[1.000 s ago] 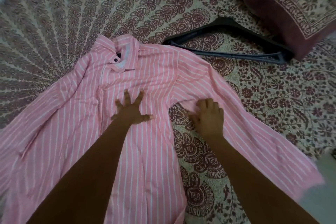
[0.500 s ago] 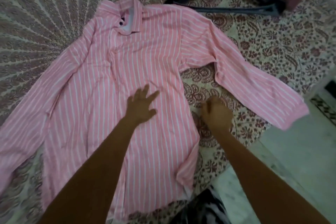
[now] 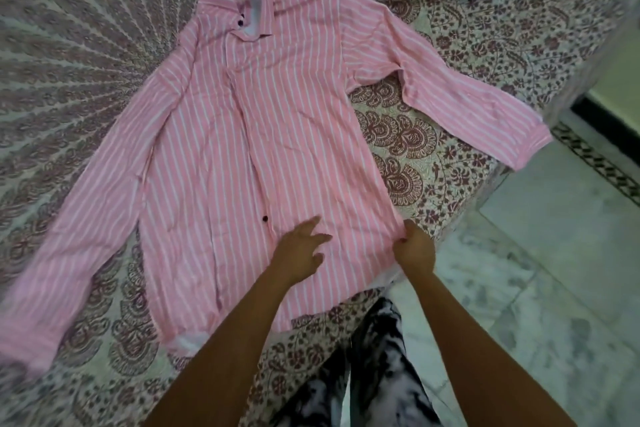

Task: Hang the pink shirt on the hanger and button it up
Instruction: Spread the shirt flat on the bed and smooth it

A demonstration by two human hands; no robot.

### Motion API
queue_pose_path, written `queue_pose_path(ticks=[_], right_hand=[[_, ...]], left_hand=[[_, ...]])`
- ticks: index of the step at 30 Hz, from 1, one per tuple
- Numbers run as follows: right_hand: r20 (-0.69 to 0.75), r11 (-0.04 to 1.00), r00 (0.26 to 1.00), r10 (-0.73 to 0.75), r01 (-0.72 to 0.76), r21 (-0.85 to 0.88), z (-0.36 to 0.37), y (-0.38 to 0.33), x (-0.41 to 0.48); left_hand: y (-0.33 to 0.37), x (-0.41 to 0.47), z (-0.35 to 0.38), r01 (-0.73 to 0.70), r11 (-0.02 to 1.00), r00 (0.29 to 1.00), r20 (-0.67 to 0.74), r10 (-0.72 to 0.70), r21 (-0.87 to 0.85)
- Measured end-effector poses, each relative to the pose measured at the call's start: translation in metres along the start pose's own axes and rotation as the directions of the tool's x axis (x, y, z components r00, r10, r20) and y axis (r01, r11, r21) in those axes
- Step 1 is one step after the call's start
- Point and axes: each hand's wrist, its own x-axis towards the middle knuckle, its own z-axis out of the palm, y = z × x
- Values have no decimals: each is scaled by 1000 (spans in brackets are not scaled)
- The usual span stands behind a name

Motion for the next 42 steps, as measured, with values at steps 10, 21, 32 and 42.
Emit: queue_pose_path(ticks=[10, 21, 32, 42], right_hand=[[41, 992, 996, 74, -69, -106, 6, 21, -14], [-35, 948, 990, 137, -141, -286, 22, 38, -27], [-232, 898, 883, -407, 340, -281, 61, -133, -13], [-96, 756, 754, -650, 654, 24, 125, -346, 55]], left_hand=[[-48, -70, 7, 480, 873, 822, -304, -482, -87], [-56, -104, 40, 486, 871, 863, -116, -492, -77], [-144, -87, -125, 405, 821, 675, -474, -565, -403], [-264, -12, -242, 446, 811, 505, -642, -577, -378]])
